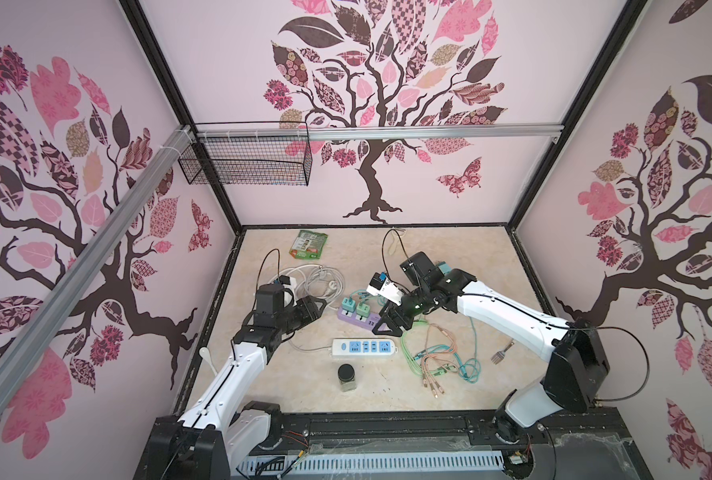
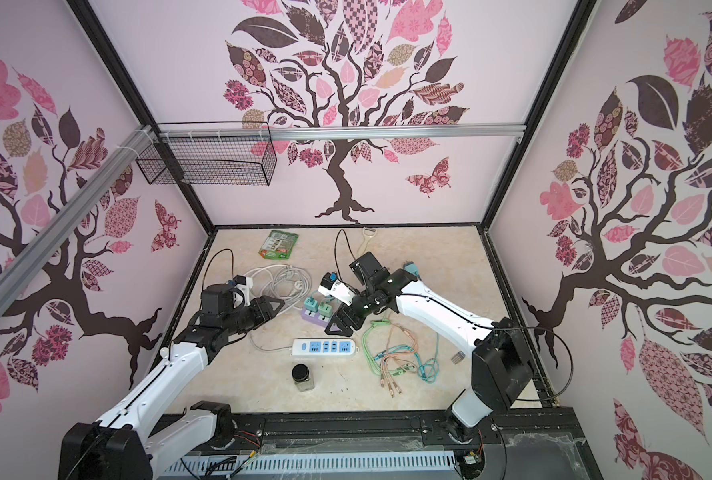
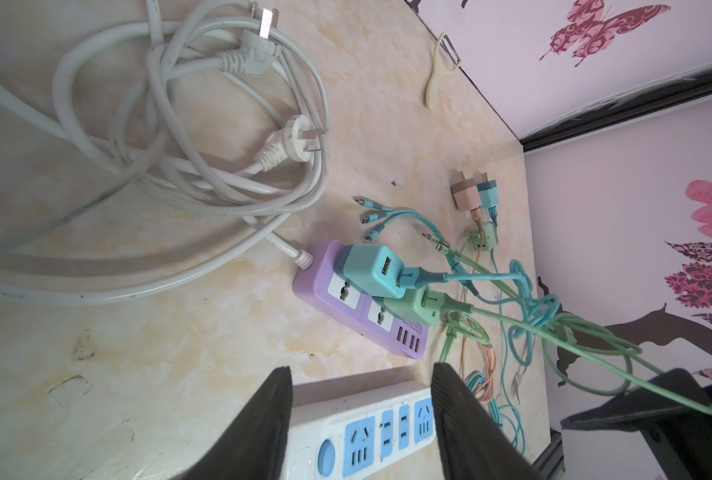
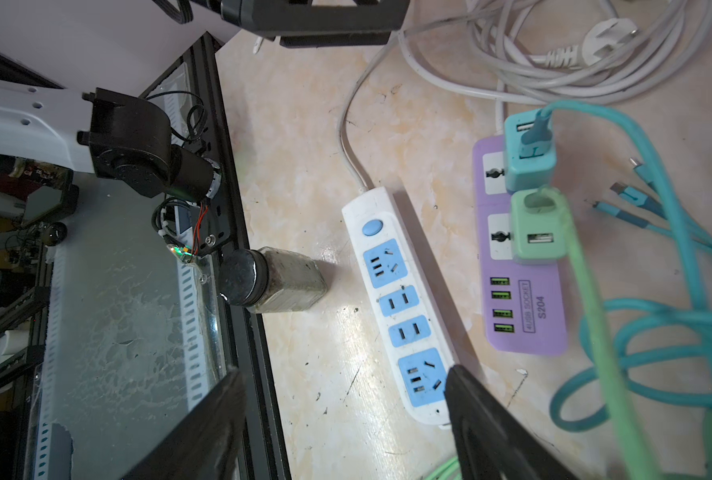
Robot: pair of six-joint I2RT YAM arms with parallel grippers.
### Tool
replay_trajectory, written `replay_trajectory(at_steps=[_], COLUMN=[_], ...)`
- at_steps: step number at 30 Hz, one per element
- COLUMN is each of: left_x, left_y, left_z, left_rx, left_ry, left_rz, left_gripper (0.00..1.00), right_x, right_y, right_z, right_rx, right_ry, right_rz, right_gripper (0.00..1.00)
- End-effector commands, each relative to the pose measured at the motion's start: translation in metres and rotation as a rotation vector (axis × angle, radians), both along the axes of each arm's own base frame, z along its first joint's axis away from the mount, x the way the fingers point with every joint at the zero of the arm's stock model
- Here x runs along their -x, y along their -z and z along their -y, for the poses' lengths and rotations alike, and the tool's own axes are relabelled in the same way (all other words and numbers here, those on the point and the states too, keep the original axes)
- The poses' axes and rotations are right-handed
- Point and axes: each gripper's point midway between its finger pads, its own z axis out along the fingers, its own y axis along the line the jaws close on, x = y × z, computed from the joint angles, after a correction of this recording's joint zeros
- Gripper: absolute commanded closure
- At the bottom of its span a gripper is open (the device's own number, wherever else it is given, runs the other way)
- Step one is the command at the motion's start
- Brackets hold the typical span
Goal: Insert the plug
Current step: 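Open the right gripper and lift it off the plugged-in charger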
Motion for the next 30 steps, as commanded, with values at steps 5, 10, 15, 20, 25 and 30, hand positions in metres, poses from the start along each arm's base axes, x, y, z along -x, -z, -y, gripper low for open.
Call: replay_trajectory(at_steps=[5, 10, 15, 20, 25, 30], left_x=[0.005, 0.006, 0.007, 0.007, 0.008, 0.009], left_y=[0.009, 0.005, 0.003, 0.0, -0.001, -0.003], left_z=[0.0, 0.0, 0.0, 0.0, -0.001, -0.001], left_rx=[-0.007, -0.002, -0.004, -0.009, -0.013, -0.012], left_ry=[0.015, 0.016, 0.02, 0.023, 0.026, 0.025], left_rz=[-0.015, -0.006, -0.005, 0.0, 0.001, 0.005], left_gripper=[0.43, 0.43, 0.43, 0.42, 0.43, 0.43], right_x=[0.008, -0.004, -0.015, -0.018, -0.021, -0.01], right_y=[-0.004, 0.0, 0.0, -0.01, -0.015, -0.022], right_z=[-0.016, -0.026, -0.035, -0.042, -0.045, -0.04], right_rx=[-0.091, -0.134, -0.197, -0.279, -0.32, -0.333], right_ry=[-0.051, -0.03, -0.045, -0.087, -0.108, -0.139], right_rz=[-0.083, -0.143, -0.205, -0.243, -0.233, -0.241], right_gripper=[0.21, 0.16, 0.12, 0.12, 0.12, 0.17])
